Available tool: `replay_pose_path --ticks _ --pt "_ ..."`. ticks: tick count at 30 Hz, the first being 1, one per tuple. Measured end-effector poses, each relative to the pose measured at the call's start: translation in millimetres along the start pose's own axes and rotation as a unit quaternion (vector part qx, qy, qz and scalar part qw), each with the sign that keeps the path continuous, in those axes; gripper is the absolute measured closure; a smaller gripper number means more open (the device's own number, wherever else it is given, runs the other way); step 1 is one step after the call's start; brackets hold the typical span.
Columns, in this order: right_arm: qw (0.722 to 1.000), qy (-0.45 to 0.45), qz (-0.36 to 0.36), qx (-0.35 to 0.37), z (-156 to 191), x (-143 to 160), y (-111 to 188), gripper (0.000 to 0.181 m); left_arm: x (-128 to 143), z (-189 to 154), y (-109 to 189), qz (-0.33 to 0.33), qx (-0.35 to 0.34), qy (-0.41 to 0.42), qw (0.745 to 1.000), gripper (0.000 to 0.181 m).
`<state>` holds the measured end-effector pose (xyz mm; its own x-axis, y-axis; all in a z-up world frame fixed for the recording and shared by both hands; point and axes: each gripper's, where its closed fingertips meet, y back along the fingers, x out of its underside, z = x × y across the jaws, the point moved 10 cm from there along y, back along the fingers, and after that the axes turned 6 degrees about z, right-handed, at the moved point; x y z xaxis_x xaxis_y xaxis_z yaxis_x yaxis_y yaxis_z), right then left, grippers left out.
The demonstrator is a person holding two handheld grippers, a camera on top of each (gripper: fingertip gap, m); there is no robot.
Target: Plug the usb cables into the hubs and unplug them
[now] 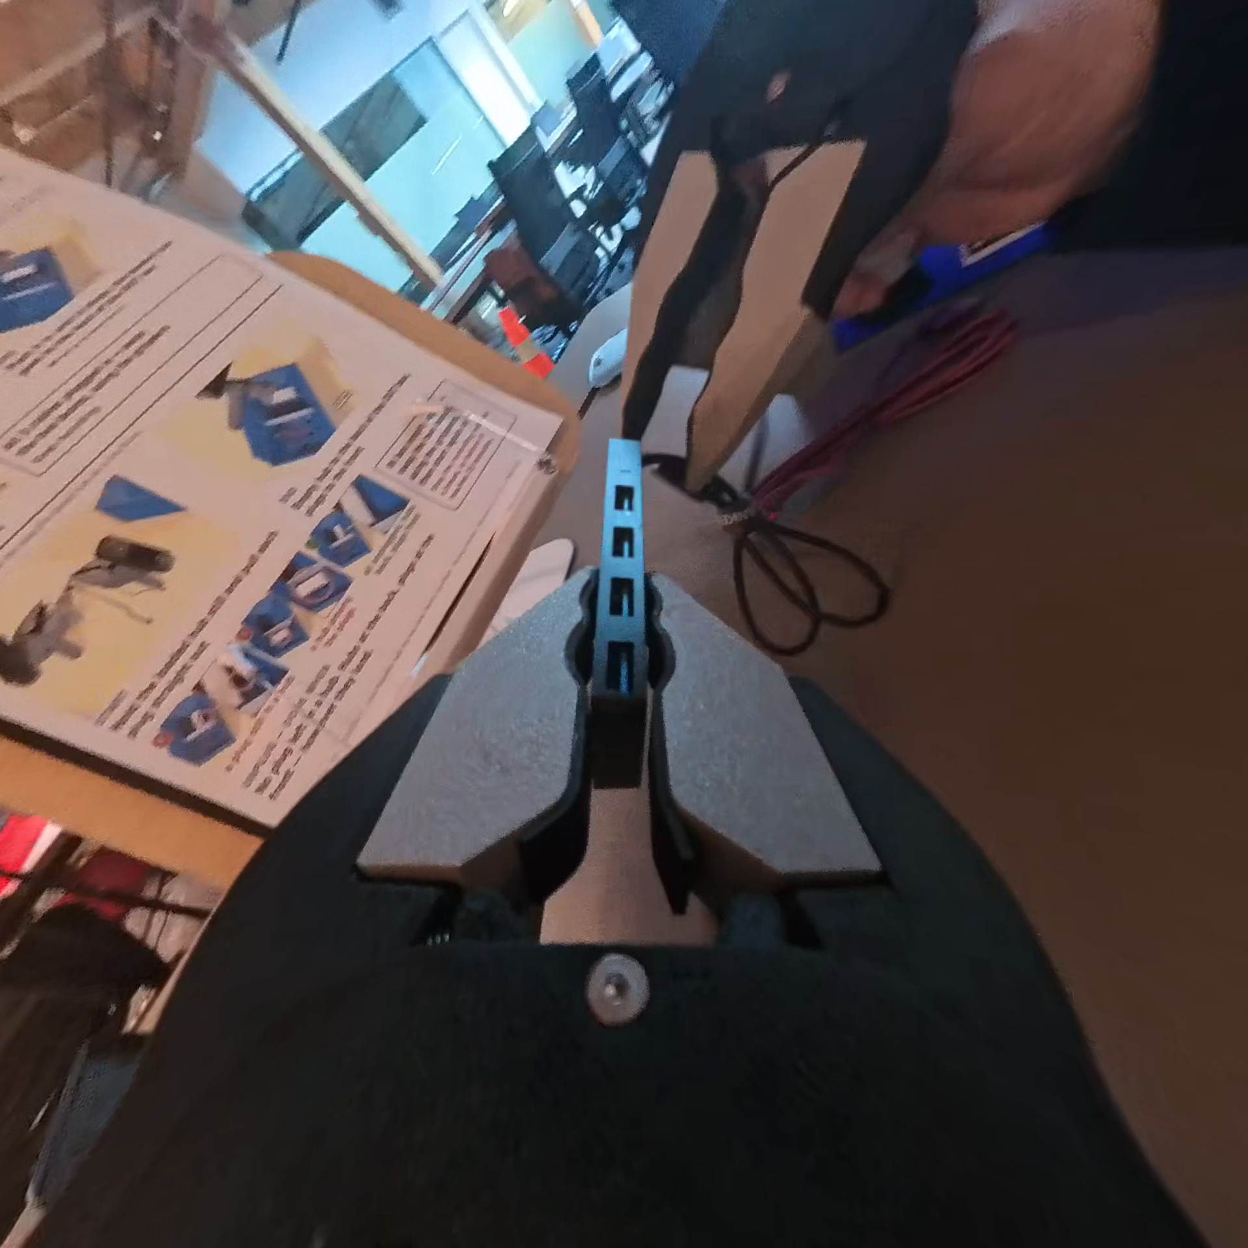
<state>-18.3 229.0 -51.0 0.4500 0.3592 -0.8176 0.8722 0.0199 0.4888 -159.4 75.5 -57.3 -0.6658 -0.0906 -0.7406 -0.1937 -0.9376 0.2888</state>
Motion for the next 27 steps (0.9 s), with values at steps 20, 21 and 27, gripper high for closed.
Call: replay_pose_path --ticks 20,21,27 --pt "0.967 -0.201 -0.08 0.131 -52 21 33 0.151 8 8 -4 0.14 -0.226 -0.127 0.956 0.172" --pt "0.966 -0.204 -0.08 0.134 -52 22 34 0.151 9 3 -9 0.135 -0.19 -0.12 0.965 0.172" --pt "0.972 -0.182 -0.067 0.132 -46 20 28 0.155 6 -25 -25 0.095 -0.067 -0.148 0.982 0.173"
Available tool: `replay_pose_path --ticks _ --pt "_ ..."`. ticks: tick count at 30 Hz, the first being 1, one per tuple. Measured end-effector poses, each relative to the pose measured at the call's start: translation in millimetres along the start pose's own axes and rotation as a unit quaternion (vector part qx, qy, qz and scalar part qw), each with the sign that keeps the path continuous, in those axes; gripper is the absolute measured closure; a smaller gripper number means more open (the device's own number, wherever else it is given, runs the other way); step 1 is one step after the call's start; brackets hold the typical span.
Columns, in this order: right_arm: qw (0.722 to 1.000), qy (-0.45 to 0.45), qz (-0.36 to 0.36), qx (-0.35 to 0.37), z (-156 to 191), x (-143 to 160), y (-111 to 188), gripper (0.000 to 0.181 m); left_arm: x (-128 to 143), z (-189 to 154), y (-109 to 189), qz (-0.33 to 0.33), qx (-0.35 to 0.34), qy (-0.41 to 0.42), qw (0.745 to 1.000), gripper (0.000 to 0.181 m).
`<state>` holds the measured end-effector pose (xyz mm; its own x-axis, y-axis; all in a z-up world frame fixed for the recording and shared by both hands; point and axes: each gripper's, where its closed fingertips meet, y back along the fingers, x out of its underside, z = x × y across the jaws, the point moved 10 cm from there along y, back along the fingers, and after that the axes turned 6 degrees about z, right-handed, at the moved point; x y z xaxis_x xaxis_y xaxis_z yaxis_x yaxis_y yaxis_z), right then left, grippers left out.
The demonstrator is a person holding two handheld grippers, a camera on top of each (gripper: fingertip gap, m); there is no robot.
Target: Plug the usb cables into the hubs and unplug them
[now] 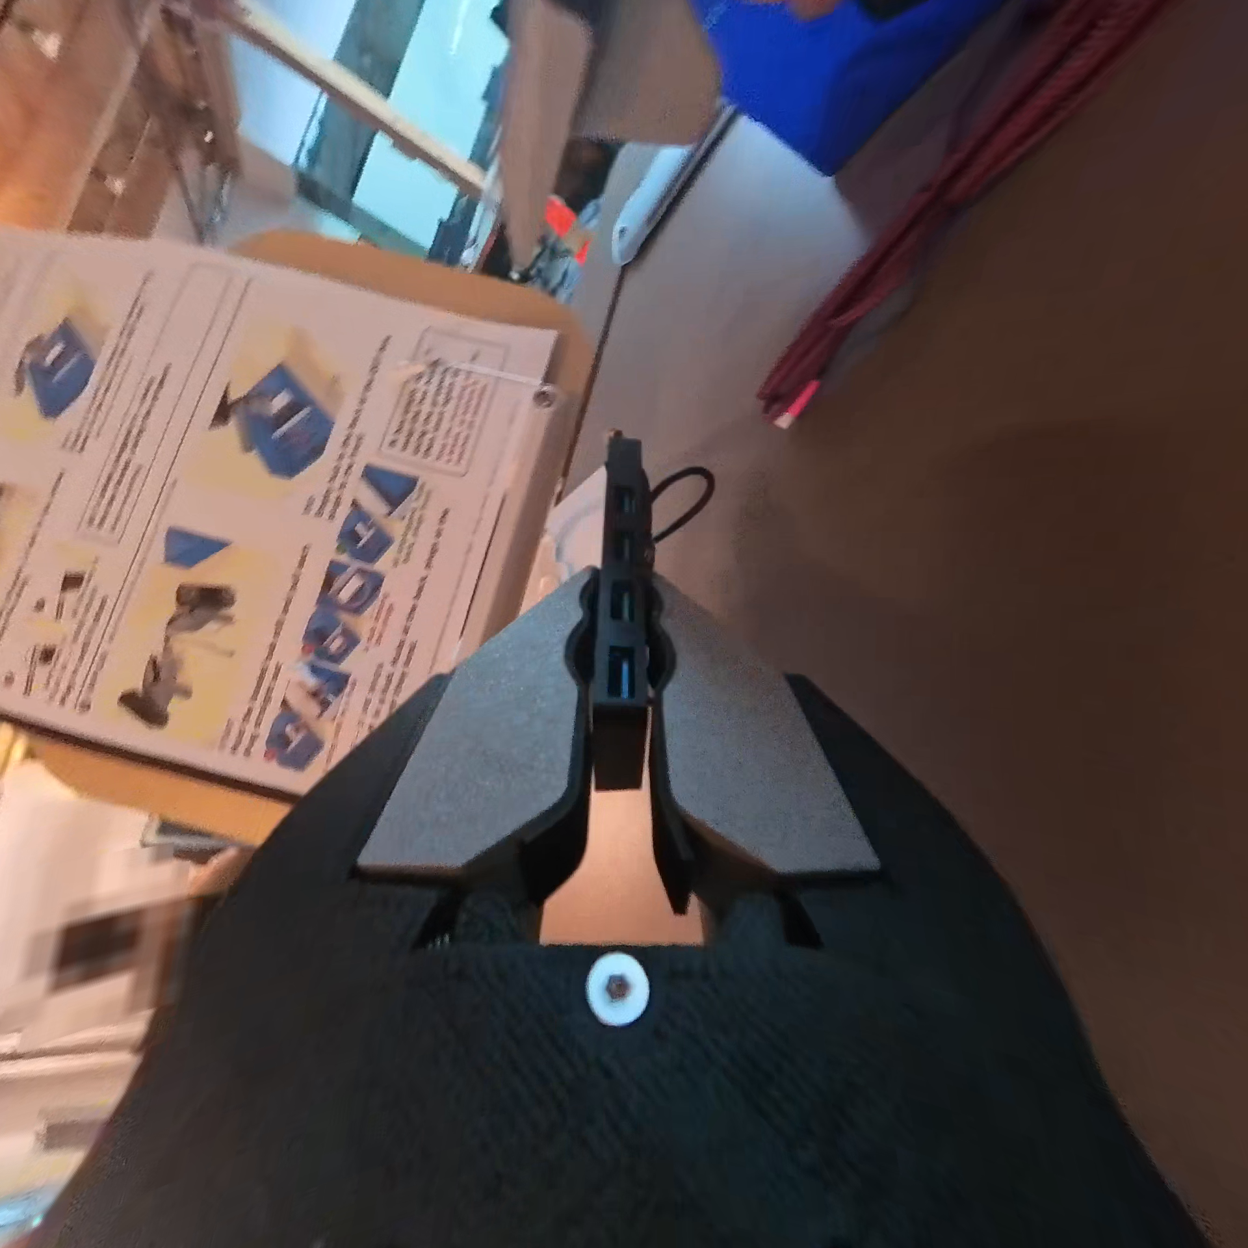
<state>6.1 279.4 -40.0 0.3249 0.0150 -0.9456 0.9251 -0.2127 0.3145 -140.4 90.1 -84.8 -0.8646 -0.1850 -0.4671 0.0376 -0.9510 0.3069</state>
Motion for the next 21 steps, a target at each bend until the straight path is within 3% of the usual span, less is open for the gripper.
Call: replay_pose_path --ticks 4,15,21 --pt "1.0 0.025 0.016 -0.004 8 1 -6 0.155 -4 -13 -4 -0.007 0.015 -0.047 0.999 0.173" --pt "0.999 0.022 0.029 0.004 6 3 -6 0.155 -2 -9 -4 -0.009 -0.012 -0.035 0.999 0.173" --pt "1.0 -0.029 0.005 0.01 -8 6 2 0.156 -1 -1 -1 -0.006 -0.041 -0.012 0.999 0.173"
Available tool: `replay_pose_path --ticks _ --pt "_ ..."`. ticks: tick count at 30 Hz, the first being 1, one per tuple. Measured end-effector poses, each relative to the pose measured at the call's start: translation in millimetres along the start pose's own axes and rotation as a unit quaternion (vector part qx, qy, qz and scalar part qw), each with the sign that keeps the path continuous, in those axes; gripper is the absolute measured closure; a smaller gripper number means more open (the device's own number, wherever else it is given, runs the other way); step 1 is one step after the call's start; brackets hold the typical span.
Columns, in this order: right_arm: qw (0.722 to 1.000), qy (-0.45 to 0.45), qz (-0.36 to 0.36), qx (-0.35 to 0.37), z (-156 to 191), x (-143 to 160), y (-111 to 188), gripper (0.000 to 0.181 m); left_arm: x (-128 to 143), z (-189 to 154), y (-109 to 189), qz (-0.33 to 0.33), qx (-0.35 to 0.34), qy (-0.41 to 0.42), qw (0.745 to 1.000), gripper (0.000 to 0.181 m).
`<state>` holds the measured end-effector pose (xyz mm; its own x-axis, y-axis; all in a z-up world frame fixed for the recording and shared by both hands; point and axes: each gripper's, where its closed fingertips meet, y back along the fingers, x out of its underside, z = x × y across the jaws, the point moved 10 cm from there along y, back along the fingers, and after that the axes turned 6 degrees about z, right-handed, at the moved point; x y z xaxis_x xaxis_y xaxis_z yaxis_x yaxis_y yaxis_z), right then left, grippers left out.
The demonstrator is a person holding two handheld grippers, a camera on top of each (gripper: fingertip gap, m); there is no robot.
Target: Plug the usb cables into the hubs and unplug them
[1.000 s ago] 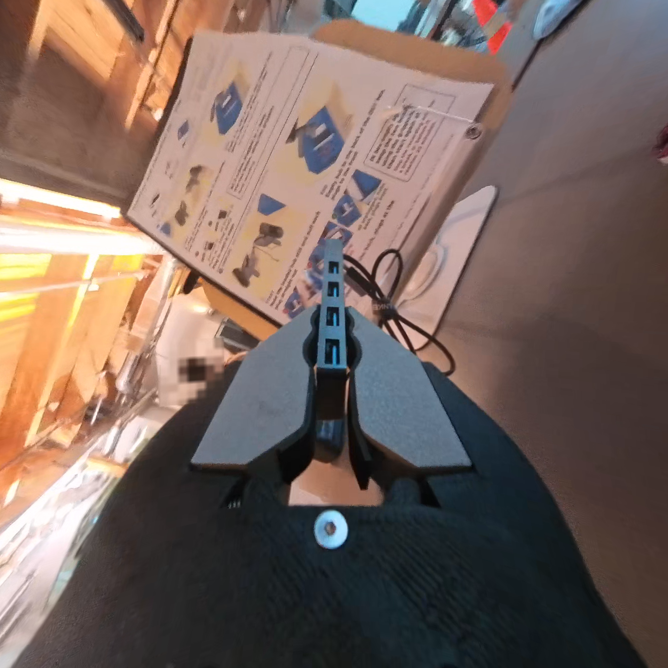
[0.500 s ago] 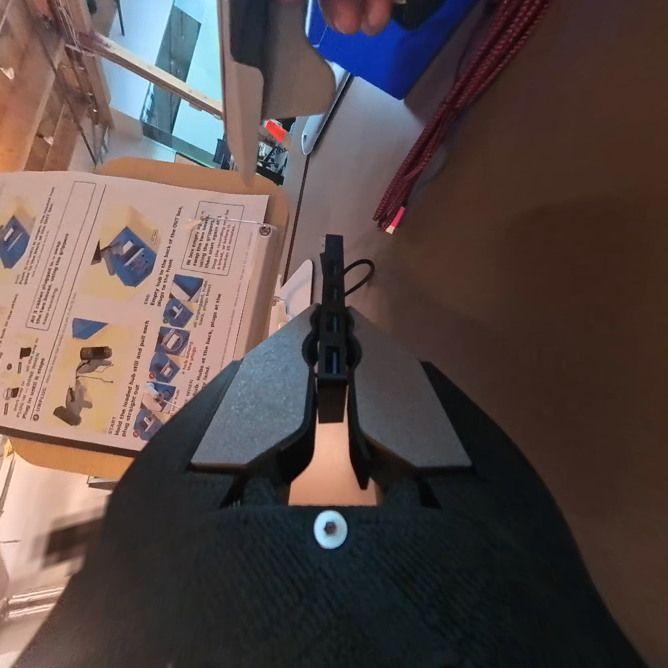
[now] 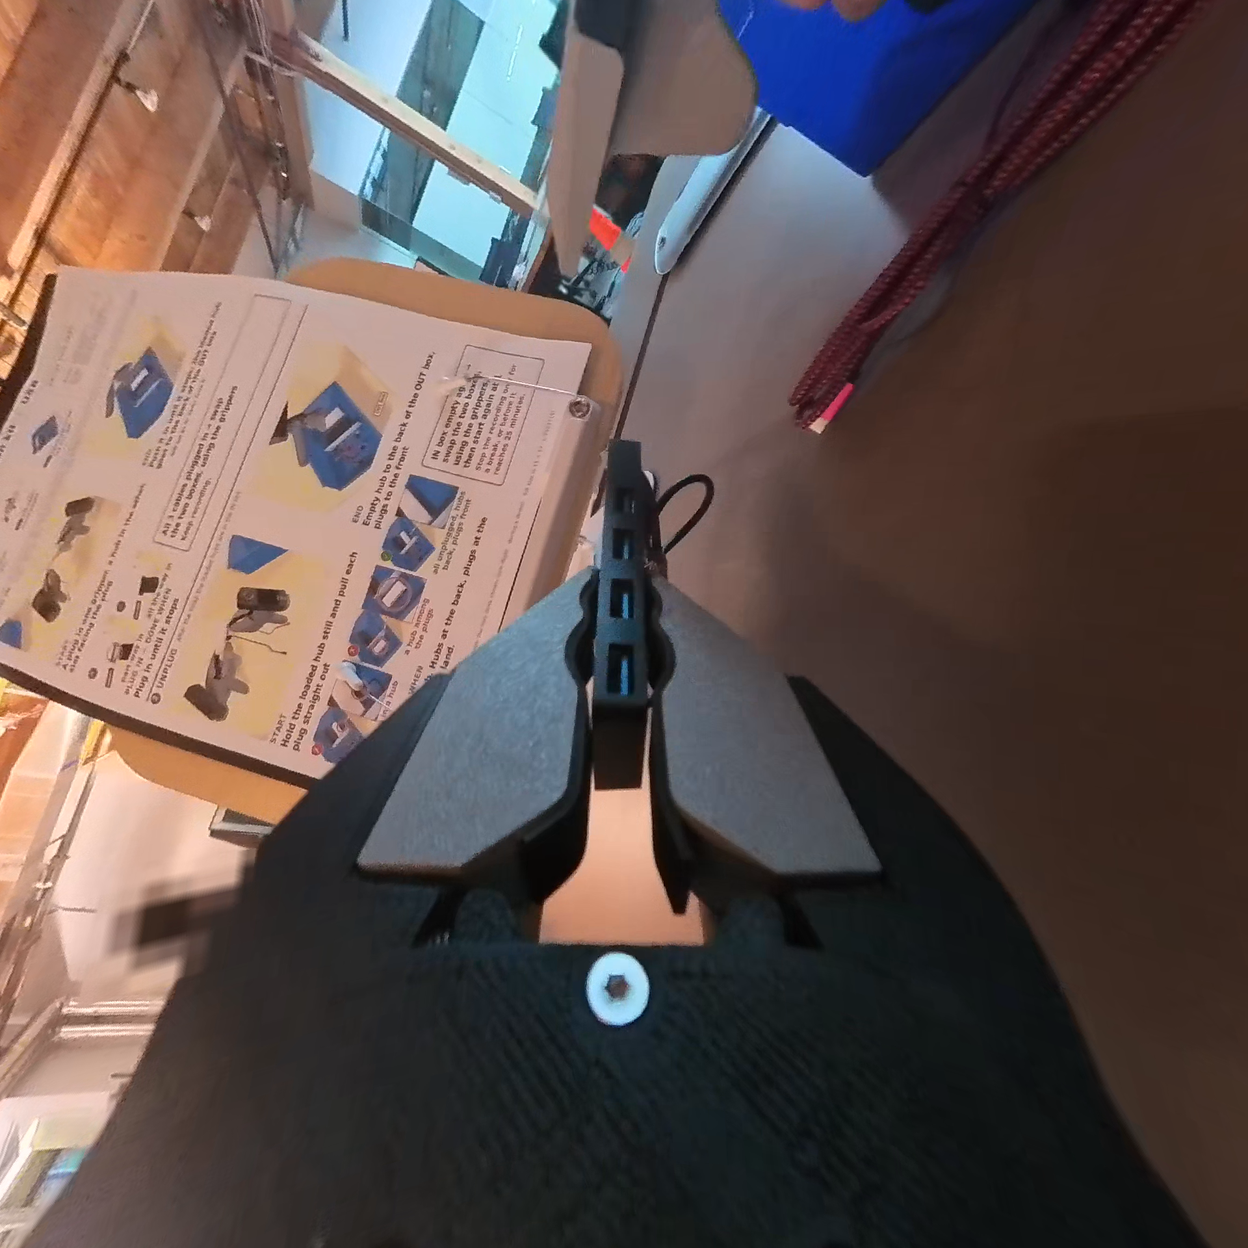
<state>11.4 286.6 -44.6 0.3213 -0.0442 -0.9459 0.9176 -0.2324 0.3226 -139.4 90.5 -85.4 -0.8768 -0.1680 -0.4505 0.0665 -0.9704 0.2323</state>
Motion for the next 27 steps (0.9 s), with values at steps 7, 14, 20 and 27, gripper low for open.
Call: replay_pose_path --ticks 7,14,20,27 --pt "1.0 -0.01 0.018 -0.001 -1 6 -5 0.155 -2 -2 0 0.0 -0.001 -0.012 1.0 0.173" --pt "0.999 0.018 0.042 0.007 7 9 -13 0.155 -3 0 1 -0.007 -0.005 -0.003 1.0 0.173" --pt "0.997 0.037 0.06 0.018 10 11 -17 0.155 -4 -2 -1 -0.007 -0.002 -0.008 1.0 0.173" --pt "0.997 0.035 0.068 0.013 11 13 -20 0.152 -2 4 1 -0.006 -0.015 0.006 1.0 0.173"
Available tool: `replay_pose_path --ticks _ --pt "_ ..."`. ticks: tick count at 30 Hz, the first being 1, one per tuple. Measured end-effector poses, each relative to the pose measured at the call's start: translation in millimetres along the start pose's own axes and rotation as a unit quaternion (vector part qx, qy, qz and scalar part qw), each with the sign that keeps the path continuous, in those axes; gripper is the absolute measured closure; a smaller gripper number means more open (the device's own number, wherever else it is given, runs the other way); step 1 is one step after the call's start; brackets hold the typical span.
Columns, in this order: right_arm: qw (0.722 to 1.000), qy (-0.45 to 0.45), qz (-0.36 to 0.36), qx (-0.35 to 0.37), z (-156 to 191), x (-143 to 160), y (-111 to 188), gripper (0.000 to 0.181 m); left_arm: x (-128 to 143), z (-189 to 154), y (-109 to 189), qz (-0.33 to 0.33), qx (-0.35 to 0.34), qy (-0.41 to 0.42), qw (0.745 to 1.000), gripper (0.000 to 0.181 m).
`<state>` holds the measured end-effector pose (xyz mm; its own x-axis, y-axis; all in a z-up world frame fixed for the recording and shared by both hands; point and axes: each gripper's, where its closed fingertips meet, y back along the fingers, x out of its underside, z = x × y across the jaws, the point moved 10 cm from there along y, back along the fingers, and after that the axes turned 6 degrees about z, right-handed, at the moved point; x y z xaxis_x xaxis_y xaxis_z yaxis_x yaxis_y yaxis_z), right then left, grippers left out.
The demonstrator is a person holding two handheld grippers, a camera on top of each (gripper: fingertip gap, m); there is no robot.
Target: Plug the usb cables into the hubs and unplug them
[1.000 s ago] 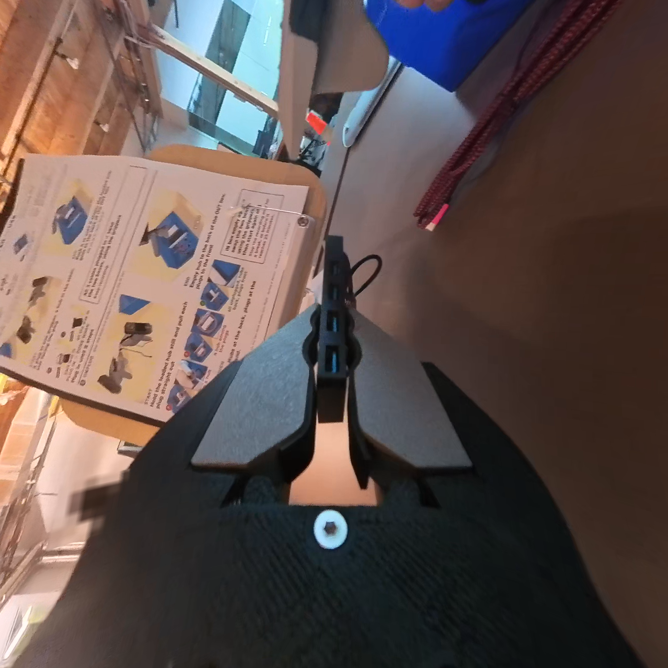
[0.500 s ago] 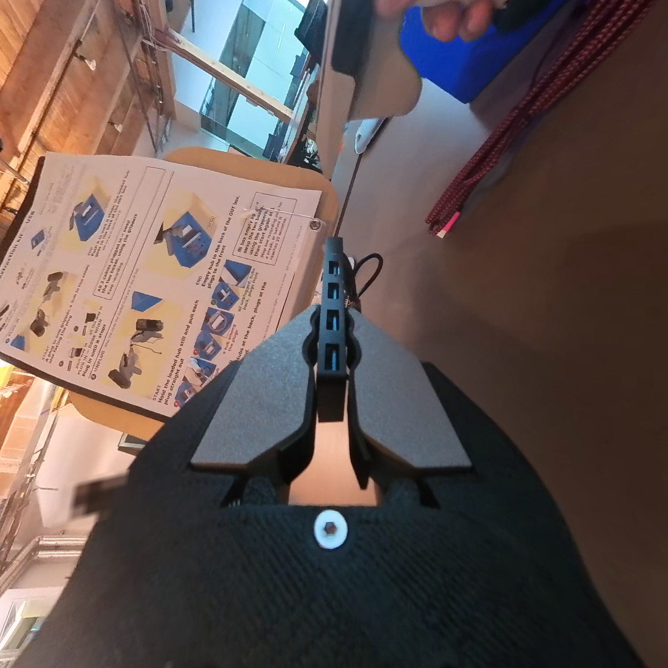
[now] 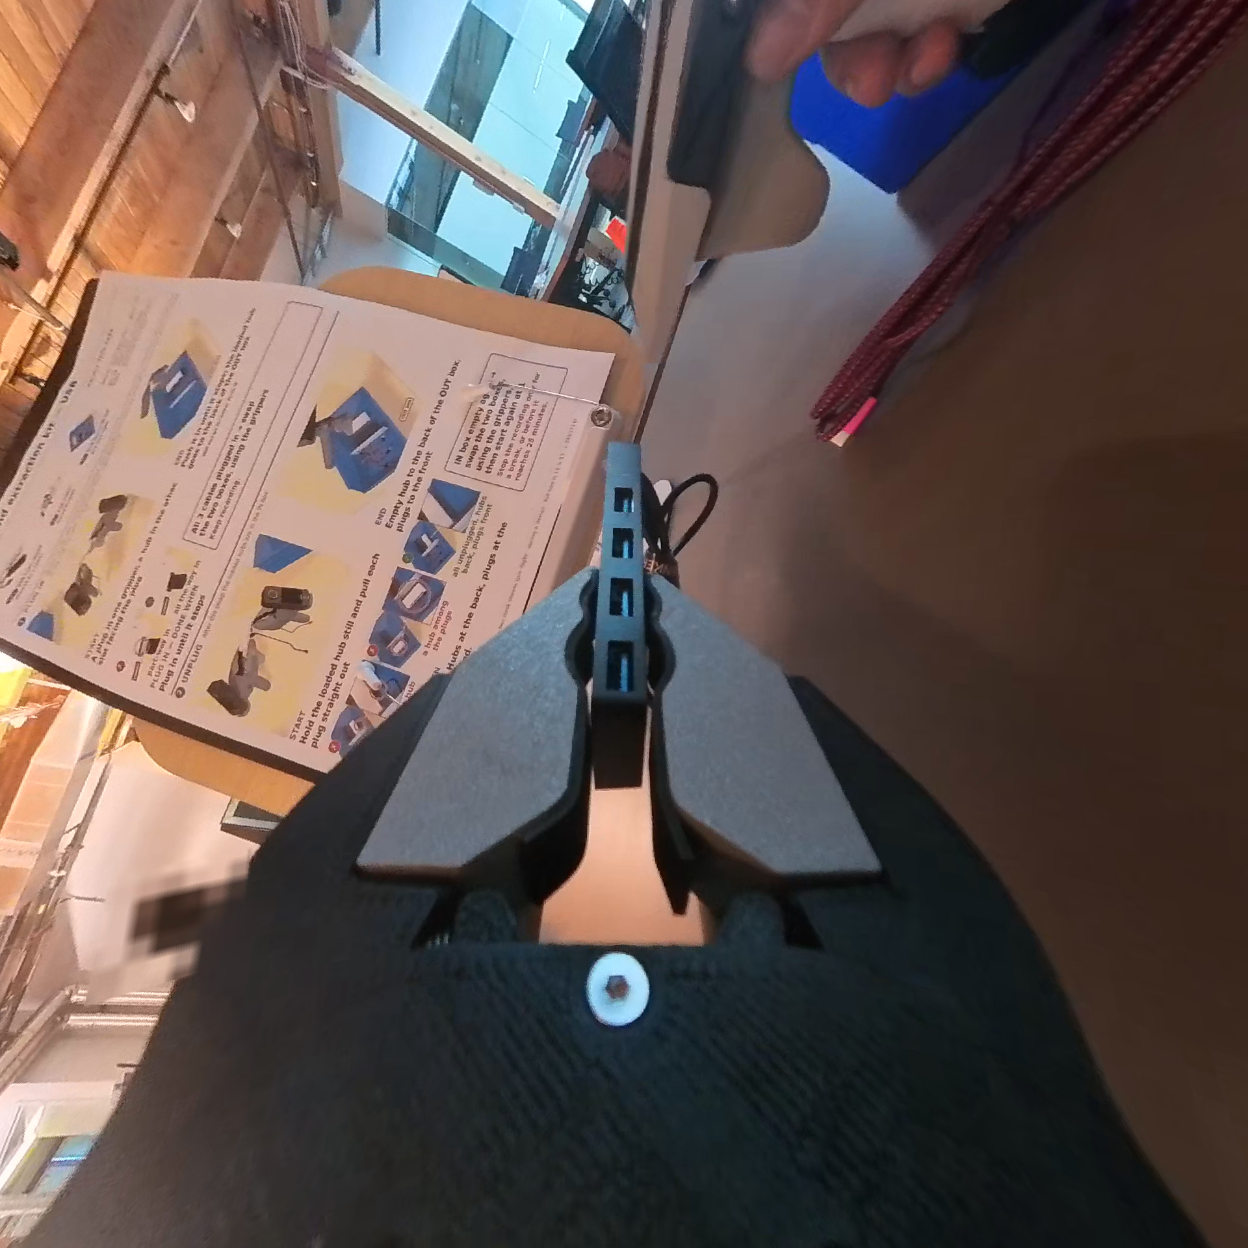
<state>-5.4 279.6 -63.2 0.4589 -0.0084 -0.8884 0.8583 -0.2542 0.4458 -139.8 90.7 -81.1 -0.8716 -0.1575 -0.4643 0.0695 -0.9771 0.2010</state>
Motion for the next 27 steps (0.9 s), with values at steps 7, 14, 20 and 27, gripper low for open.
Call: replay_pose_path --ticks 7,14,20,27 --pt "1.0 0.022 0.012 0.005 6 -2 0 0.15 -1 -3 -1 -0.001 0.007 -0.008 1.0 0.173" --pt "0.996 0.027 0.08 -0.013 9 5 -5 0.144 2 -3 -5 0.003 0.022 0.012 1.0 0.173" --pt "0.98 0.023 0.197 0.015 13 21 -11 0.138 11 2 -10 0.026 0.053 0.08 0.995 0.173" --pt "0.957 0.001 0.279 -0.079 28 43 -30 0.126 22 5 -17 0.039 0.113 0.184 0.976 0.173"
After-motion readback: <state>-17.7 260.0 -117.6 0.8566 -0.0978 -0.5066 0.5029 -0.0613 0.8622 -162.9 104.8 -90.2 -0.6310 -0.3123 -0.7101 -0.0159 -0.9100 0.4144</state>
